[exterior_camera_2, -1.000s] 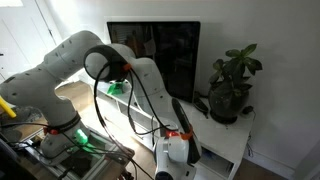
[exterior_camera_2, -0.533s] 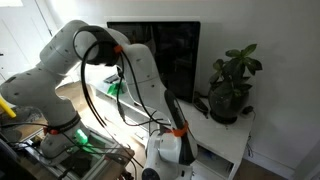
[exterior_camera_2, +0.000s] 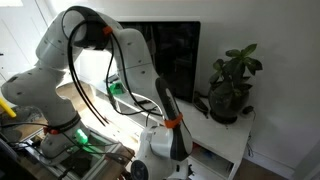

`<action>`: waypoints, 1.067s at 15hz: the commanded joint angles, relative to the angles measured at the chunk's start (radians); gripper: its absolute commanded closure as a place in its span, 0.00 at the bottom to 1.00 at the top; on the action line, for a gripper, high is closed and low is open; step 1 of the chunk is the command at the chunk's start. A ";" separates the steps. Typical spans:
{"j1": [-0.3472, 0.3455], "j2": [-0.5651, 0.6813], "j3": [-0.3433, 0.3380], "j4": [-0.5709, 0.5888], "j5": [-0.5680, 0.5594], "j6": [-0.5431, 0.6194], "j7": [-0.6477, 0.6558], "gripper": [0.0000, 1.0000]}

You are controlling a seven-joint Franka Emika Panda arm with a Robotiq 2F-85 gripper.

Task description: Pick up the red hat and put it in the top rightmost compartment on the tv stand

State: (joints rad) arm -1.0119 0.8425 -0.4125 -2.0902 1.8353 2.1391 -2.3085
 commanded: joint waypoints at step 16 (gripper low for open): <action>0.131 -0.220 -0.187 -0.145 -0.328 0.145 -0.015 0.00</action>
State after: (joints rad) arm -0.9189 0.7093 -0.5668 -2.1576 1.6031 2.2236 -2.3320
